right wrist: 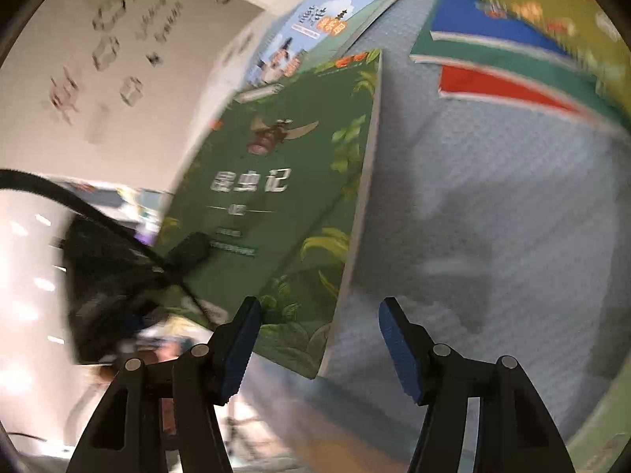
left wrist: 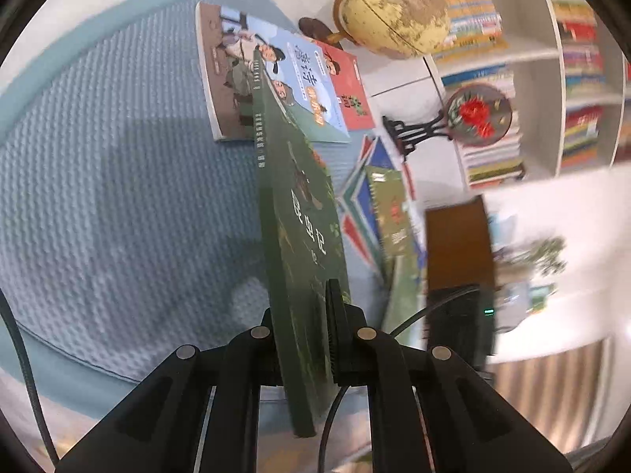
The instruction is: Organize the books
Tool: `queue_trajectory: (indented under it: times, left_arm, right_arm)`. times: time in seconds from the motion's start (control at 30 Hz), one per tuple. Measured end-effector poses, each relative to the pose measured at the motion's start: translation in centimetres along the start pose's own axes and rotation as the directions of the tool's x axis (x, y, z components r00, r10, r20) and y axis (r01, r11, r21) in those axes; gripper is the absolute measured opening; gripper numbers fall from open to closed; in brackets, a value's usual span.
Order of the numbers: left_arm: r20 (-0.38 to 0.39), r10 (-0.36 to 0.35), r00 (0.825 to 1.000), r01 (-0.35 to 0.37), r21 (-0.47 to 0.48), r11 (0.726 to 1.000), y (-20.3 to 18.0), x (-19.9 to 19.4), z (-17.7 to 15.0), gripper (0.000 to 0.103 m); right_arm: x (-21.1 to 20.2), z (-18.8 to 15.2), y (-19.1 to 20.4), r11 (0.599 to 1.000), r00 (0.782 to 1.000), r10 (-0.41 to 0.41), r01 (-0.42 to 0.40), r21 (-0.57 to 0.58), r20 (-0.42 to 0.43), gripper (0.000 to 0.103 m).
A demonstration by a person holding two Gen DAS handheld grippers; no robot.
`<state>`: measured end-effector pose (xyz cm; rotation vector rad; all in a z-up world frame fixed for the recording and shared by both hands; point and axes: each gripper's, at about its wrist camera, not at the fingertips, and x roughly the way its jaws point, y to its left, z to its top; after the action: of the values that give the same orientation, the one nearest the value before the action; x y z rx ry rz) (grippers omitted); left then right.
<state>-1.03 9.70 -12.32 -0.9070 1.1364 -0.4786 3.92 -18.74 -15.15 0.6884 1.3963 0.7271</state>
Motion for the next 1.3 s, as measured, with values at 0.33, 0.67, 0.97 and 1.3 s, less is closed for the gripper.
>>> queue_trajectory:
  times: [0.33, 0.67, 0.97, 1.3]
  left_arm:
    - [-0.019, 0.062, 0.998, -0.063, -0.037, 0.997, 1.2, -0.1, 0.4, 0.008]
    - [-0.087, -0.102, 0.991, 0.096, -0.078, 0.992, 1.1, -0.4, 2.5, 0.008]
    - [-0.186, 0.016, 0.982, -0.006, 0.054, 0.999, 1.0, 0.2, 4.2, 0.009]
    - [-0.053, 0.267, 0.962, -0.192, 0.564, 0.803, -6.1, -2.2, 3.6, 0.014]
  right_arm:
    - [1.7, 1.2, 0.6, 0.994, 0.992, 0.113, -0.114, 0.002, 0.053, 0.029]
    - [2.8, -0.8, 0.2, 0.989, 0.993, 0.096, -0.103, 0.104, 0.072, 0.069]
    - [2.9, -1.2, 2.6, 0.993, 0.969, 0.049, -0.073, 0.090, 0.241, 0.028]
    - [3.0, -2.4, 13.7, 0.876, 0.884, -0.295, 0.402, -0.267, 0.362, 0.027]
